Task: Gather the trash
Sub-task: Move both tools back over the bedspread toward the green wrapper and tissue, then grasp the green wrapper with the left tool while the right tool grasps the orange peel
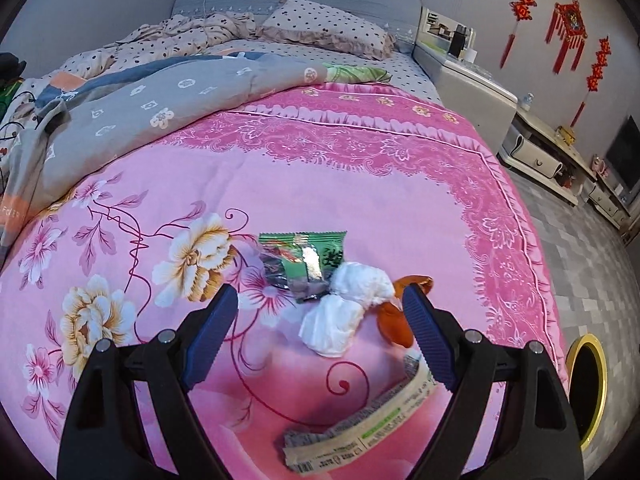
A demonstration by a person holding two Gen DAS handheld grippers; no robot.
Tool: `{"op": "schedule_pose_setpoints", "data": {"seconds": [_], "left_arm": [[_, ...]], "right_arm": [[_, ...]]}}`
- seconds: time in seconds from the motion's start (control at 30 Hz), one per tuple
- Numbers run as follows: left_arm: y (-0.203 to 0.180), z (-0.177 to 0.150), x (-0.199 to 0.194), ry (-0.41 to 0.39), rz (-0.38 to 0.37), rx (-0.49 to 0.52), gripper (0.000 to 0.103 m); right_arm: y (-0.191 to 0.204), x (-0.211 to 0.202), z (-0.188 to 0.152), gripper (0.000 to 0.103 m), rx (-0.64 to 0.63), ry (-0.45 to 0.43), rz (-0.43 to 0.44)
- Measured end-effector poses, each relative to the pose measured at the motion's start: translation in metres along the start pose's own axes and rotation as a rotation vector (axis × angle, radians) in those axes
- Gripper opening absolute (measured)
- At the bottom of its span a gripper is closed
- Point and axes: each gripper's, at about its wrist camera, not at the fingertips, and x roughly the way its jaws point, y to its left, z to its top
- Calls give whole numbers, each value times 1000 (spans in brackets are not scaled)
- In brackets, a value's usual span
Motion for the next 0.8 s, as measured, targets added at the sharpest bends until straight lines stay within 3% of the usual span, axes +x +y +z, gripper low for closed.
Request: {"op": "schedule_pose_setpoints", "data": {"seconds": [0.27, 0.8], "left_arm": [[22, 9, 35, 29, 39, -14, 80], [37, 23, 91, 76, 64, -32, 80]], "right_arm": [[28, 62, 7, 76, -27, 91, 43], [47, 141, 26, 76, -64, 193, 60]]}}
